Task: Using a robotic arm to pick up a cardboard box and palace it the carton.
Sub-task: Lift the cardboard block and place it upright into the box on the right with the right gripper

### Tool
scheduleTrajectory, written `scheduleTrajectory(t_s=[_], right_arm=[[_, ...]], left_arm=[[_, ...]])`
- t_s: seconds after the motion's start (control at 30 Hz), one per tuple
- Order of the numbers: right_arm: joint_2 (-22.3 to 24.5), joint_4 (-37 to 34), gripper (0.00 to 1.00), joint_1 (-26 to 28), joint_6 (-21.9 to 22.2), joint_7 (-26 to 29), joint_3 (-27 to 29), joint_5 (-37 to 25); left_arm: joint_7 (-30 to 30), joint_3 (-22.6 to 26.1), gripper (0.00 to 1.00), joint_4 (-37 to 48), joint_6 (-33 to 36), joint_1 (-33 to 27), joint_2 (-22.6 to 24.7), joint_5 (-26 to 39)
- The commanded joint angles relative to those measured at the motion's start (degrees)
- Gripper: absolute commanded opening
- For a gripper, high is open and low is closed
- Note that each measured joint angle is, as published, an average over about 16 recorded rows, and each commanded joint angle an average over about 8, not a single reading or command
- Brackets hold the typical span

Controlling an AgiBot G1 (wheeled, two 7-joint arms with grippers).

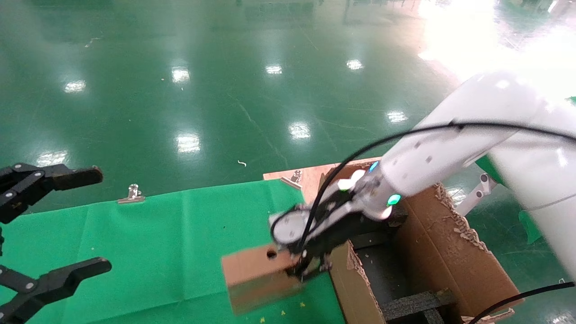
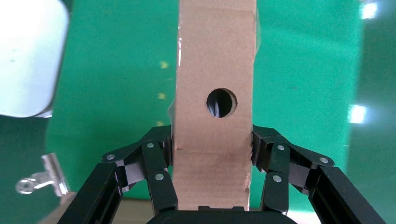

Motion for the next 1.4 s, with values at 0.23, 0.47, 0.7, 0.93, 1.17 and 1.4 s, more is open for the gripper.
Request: scheduleTrajectory(t_s=[0.23, 0.47, 0.7, 0.93, 1.17, 1.4], right_arm=[[1.91, -5.25, 0.00, 9.48, -0.75, -2.79, 0.05, 4.77], [4.41, -9.06, 0.00, 18.79, -0.95, -3.84, -1.97, 9.38], [8.71, -9.93, 0.00, 24.29, -0.83, -3.22, -5.66, 11.18], [16.90, -7.74, 0.00, 27.82, -1.09, -1.63, -11.40, 8.46], [25.82, -4.11, 0.00, 30.23, -1.09, 0.44, -18.70, 5.25], [31.15, -2.75, 0.00, 30.09, -0.27, 2.70, -22.83, 6.33]], left_arm=[[0.00, 0.00, 1.00, 0.00, 0.00, 0.00, 0.00, 0.00], [0.00, 0.00, 1.00, 0.00, 0.00, 0.00, 0.00, 0.00], [0.00, 0.00, 1.00, 0.00, 0.00, 0.00, 0.00, 0.00], [0.00, 0.01, 1.00, 0.00, 0.00, 0.00, 0.00, 0.00], [0.00, 0.01, 1.00, 0.00, 0.00, 0.00, 0.00, 0.00], [0.00, 0.01, 1.00, 0.00, 0.00, 0.00, 0.00, -0.01]])
